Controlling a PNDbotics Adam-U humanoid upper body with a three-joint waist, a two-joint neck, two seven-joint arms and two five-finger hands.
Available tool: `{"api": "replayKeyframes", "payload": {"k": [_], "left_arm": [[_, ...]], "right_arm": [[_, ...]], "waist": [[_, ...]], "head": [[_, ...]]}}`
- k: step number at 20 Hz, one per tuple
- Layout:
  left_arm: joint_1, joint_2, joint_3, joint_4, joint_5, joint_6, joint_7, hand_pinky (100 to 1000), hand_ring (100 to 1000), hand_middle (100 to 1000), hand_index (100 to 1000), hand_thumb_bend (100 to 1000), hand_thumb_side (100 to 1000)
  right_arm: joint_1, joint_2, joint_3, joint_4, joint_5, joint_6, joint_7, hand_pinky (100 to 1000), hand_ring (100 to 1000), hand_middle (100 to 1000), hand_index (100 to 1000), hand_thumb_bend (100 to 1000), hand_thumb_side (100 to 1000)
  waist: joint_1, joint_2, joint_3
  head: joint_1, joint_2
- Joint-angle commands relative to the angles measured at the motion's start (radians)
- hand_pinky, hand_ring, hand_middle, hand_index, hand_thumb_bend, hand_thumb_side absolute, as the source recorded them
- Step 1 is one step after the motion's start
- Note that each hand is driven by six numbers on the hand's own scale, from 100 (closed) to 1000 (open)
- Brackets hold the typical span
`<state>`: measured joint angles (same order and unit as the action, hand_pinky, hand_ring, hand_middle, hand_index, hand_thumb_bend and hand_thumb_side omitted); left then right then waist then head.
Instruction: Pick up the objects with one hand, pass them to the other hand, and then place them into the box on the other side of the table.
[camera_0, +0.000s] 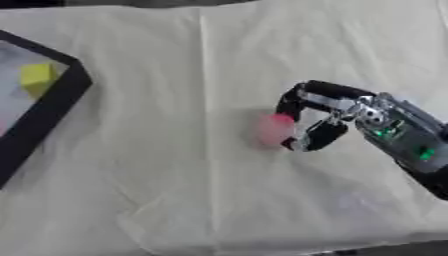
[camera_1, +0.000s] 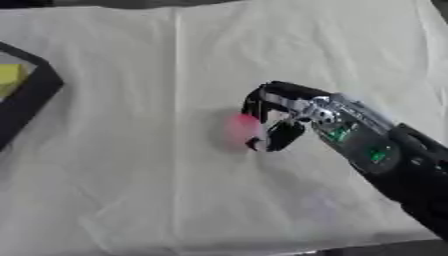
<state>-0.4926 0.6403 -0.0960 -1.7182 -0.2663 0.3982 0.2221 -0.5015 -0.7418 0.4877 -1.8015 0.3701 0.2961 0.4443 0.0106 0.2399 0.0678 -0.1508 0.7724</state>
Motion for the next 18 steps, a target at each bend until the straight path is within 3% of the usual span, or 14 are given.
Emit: {"api": "replayKeyframes", "payload": {"k": [1, 7, 8, 18], "left_arm": [[-0.007, 0.018, 0.009, -0.012, -0.007, -0.001, -0.004, 779, 738, 737, 779, 365, 575], [-0.007, 0.017, 0.008, -0.011, -0.006, -0.002, -0.005, 779, 738, 736, 779, 365, 577], [-0.006, 0.017, 0.008, -0.012, -0.006, -0.002, -0.005, 778, 737, 733, 779, 364, 577], [-0.003, 0.020, 0.009, -0.024, -0.002, -0.005, -0.007, 776, 731, 725, 778, 363, 574]], "right_arm": [[-0.015, -0.033, -0.025, -0.035, -0.025, 0.024, -0.012, 753, 562, 495, 636, 317, 100], [-0.013, -0.030, -0.025, -0.045, -0.061, 0.052, -0.057, 737, 526, 453, 595, 305, 100], [-0.013, -0.029, -0.025, -0.047, -0.065, 0.051, -0.061, 720, 494, 399, 545, 307, 100], [-0.015, -0.005, -0.060, -0.092, -0.144, 0.044, -0.146, 705, 475, 399, 547, 300, 100]], "waist": [[0.007, 0.000, -0.003], [0.007, -0.002, -0.003], [0.008, -0.002, -0.002], [0.011, -0.007, -0.004]], "head": [[0.000, -0.002], [0.000, -0.002], [0.001, -0.002], [0.000, -0.002]]}}
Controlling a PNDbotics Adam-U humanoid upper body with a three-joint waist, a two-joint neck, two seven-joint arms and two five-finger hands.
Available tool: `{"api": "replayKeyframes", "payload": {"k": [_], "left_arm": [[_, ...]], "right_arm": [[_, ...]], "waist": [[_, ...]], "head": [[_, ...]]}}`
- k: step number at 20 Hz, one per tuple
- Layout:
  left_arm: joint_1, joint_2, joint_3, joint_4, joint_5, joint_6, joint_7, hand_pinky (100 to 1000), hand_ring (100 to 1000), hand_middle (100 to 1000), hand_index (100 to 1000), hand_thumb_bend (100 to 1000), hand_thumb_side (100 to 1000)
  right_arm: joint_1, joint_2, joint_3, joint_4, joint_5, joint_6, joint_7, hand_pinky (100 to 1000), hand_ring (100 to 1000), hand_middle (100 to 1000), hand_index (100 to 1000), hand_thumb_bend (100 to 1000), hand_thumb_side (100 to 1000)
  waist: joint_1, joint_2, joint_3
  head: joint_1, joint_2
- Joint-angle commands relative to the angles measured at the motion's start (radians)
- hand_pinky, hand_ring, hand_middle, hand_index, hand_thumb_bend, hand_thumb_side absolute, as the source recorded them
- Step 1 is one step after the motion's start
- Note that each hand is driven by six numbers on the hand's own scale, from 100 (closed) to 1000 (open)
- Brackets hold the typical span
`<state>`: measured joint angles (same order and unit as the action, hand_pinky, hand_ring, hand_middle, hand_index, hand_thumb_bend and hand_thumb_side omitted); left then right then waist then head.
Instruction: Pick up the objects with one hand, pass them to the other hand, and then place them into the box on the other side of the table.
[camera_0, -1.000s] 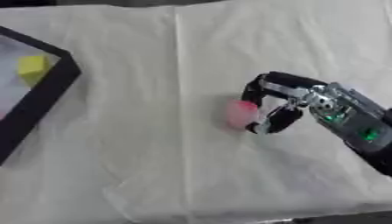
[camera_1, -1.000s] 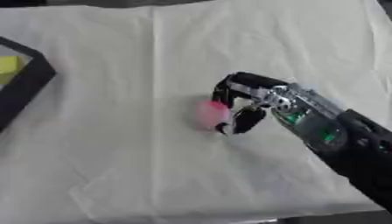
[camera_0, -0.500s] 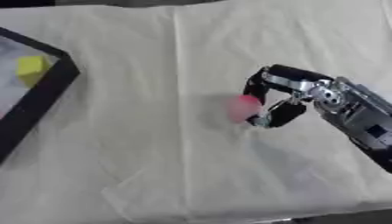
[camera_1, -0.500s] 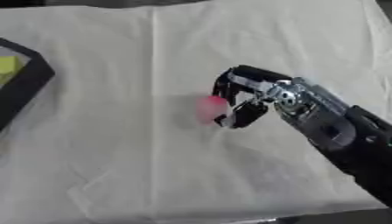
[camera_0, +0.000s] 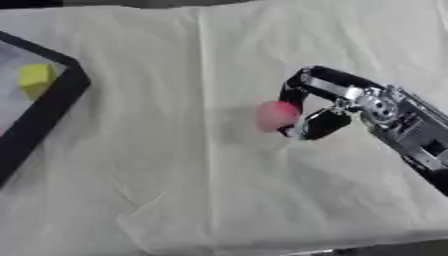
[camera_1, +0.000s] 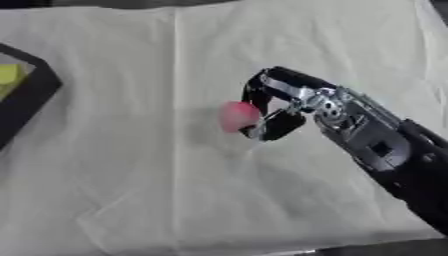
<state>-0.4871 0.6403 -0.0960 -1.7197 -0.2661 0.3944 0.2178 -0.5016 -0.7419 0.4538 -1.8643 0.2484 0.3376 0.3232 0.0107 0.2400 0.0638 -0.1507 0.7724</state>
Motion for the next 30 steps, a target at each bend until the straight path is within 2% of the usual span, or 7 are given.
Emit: {"api": "replayKeyframes", "payload": {"k": [1, 8, 15, 16, 17, 25, 30], "left_arm": [[-0.008, 0.021, 0.009, -0.024, -0.002, -0.002, -0.003, 776, 730, 724, 778, 364, 573], [-0.014, 0.022, 0.005, -0.045, 0.003, -0.008, -0.009, 772, 725, 716, 775, 364, 566], [-0.039, 0.020, -0.021, -0.114, 0.016, -0.019, -0.045, 769, 717, 707, 775, 363, 563], [-0.044, 0.019, -0.027, -0.128, 0.019, -0.020, -0.055, 768, 782, 706, 775, 362, 564], [-0.049, 0.019, -0.032, -0.141, 0.023, -0.020, -0.065, 767, 796, 705, 775, 362, 564], [-0.108, -0.003, -0.090, -0.263, 0.051, -0.024, -0.162, 765, 813, 699, 775, 364, 563], [-0.160, -0.041, -0.144, -0.280, 0.070, -0.044, -0.232, 763, 811, 697, 773, 363, 575]], "right_arm": [[-0.018, 0.001, -0.031, -0.034, -0.031, 0.004, -0.038, 705, 474, 400, 549, 298, 100], [-0.045, 0.056, -0.041, -0.041, -0.092, 0.000, -0.128, 710, 470, 411, 558, 264, 100], [-0.079, 0.139, -0.030, 0.010, -0.118, -0.022, -0.183, 731, 470, 419, 562, 255, 100], [-0.083, 0.152, -0.027, 0.021, -0.118, -0.027, -0.191, 731, 470, 419, 563, 253, 100], [-0.086, 0.163, -0.024, 0.032, -0.118, -0.033, -0.199, 731, 469, 419, 563, 251, 100], [-0.111, 0.250, -0.005, 0.150, -0.131, -0.124, -0.266, 738, 469, 429, 568, 236, 100], [-0.120, 0.289, 0.005, 0.215, -0.141, -0.173, -0.288, 734, 465, 431, 565, 234, 100]], "waist": [[0.012, -0.008, 0.000], [0.017, -0.016, 0.001], [0.022, -0.024, 0.008], [0.022, -0.025, 0.009], [0.022, -0.025, 0.010], [0.031, -0.031, 0.033], [0.036, -0.036, 0.047]], "head": [[-0.001, -0.002], [-0.005, -0.002], [-0.011, -0.002], [-0.012, -0.002], [-0.014, -0.002], [-0.035, -0.002], [-0.047, -0.002]]}}
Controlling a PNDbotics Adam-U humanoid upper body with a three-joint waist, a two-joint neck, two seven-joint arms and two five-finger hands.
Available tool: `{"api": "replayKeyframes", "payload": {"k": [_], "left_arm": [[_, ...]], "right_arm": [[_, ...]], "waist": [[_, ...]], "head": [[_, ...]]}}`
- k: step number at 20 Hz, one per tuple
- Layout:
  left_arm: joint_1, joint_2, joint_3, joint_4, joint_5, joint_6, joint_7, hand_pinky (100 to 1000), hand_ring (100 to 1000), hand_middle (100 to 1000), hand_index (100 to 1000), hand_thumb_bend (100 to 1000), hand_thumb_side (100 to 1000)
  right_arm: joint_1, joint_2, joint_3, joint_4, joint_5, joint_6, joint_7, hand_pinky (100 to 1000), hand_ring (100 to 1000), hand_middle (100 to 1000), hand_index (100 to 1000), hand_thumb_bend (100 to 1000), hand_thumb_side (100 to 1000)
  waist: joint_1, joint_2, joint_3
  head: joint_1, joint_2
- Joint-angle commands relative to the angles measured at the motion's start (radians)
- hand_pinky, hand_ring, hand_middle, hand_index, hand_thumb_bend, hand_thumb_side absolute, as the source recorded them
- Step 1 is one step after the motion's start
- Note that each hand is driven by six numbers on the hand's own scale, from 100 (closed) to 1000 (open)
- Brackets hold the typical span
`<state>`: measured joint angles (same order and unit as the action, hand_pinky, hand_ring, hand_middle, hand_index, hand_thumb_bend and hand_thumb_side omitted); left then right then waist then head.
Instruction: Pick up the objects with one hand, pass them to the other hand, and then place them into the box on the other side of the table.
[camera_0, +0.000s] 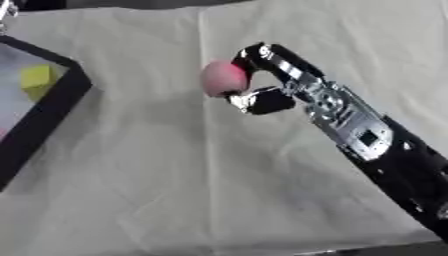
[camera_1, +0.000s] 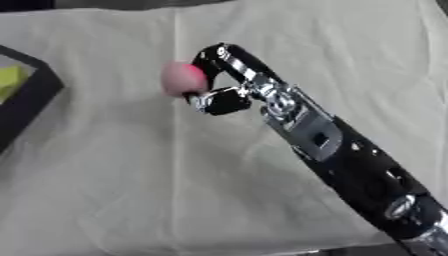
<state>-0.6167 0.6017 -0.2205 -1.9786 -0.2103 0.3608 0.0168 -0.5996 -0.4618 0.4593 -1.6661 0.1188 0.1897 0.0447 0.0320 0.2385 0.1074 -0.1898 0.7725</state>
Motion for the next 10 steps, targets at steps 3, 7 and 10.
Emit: {"api": "replayKeyframes", "payload": {"k": [3, 7, 10], "left_arm": [[-0.065, -0.026, -0.058, -0.021, 0.020, -0.023, -0.074, 762, 811, 699, 774, 364, 579], [-0.112, -0.057, -0.100, -0.021, 0.014, -0.018, -0.135, 758, 809, 701, 776, 366, 584], [-0.138, -0.079, -0.124, -0.021, -0.002, 0.007, -0.181, 756, 808, 702, 776, 369, 587]], "right_arm": [[-0.031, 0.027, 0.001, 0.042, -0.020, -0.064, -0.021, 733, 465, 432, 566, 223, 100], [-0.041, 0.048, 0.001, 0.069, -0.030, -0.112, -0.041, 732, 463, 433, 566, 209, 100], [-0.043, 0.057, 0.003, 0.085, -0.039, -0.143, -0.054, 730, 463, 434, 567, 197, 100]], "waist": [[0.018, -0.037, 0.010], [0.024, -0.041, 0.020], [0.028, -0.044, 0.027]], "head": [[-0.010, -0.002], [-0.012, -0.002], [-0.014, -0.002]]}}
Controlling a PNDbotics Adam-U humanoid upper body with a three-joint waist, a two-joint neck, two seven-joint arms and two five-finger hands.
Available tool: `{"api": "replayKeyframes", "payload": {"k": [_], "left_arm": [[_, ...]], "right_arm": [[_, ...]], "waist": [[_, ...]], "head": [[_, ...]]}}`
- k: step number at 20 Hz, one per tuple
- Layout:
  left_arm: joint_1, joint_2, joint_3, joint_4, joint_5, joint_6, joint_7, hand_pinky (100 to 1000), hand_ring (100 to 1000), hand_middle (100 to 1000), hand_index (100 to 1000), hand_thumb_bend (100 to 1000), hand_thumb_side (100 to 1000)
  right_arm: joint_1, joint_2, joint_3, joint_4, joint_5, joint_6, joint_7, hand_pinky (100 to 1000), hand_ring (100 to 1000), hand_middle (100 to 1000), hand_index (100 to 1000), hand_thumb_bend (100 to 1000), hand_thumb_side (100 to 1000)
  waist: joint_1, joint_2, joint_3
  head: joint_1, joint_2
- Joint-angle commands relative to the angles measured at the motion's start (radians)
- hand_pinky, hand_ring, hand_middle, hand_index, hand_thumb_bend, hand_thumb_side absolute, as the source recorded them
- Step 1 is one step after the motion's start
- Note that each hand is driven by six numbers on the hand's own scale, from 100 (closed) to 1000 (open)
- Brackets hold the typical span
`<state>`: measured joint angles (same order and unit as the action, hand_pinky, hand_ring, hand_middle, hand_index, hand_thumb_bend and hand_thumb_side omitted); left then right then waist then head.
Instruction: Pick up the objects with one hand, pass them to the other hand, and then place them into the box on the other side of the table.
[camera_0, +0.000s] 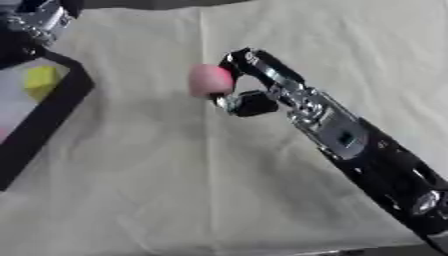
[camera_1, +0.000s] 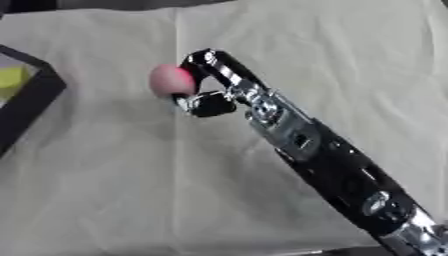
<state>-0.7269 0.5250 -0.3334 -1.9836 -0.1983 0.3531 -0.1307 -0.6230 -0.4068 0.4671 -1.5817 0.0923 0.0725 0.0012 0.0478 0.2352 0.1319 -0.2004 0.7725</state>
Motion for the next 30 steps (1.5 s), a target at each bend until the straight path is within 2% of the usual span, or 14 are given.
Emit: {"api": "replayKeyframes", "payload": {"k": [1, 15, 24, 30], "left_arm": [[-0.036, -0.011, -0.019, -0.016, -0.021, 0.023, -0.050, 755, 807, 702, 776, 369, 587], [-0.135, -0.086, -0.118, 0.014, -0.141, 0.116, -0.271, 760, 805, 717, 786, 379, 598], [-0.182, -0.147, -0.166, 0.103, -0.280, 0.091, -0.388, 768, 805, 731, 793, 399, 602], [-0.201, -0.176, -0.190, 0.149, -0.370, 0.060, -0.438, 777, 806, 744, 803, 418, 557]], "right_arm": [[-0.020, 0.005, -0.004, 0.005, -0.015, -0.036, -0.014, 730, 462, 434, 566, 196, 100], [-0.038, 0.061, 0.007, 0.070, -0.039, -0.113, -0.072, 725, 462, 438, 568, 167, 100], [-0.042, 0.085, 0.008, 0.091, -0.020, -0.142, -0.083, 725, 462, 438, 567, 160, 100], [-0.040, 0.095, 0.000, 0.096, -0.021, -0.163, -0.093, 725, 461, 438, 567, 155, 100]], "waist": [[0.013, -0.041, 0.003], [0.023, -0.052, 0.018], [0.028, -0.053, 0.027], [0.033, -0.054, 0.030]], "head": [[-0.004, -0.002], [-0.026, -0.002], [-0.030, -0.002], [-0.032, -0.002]]}}
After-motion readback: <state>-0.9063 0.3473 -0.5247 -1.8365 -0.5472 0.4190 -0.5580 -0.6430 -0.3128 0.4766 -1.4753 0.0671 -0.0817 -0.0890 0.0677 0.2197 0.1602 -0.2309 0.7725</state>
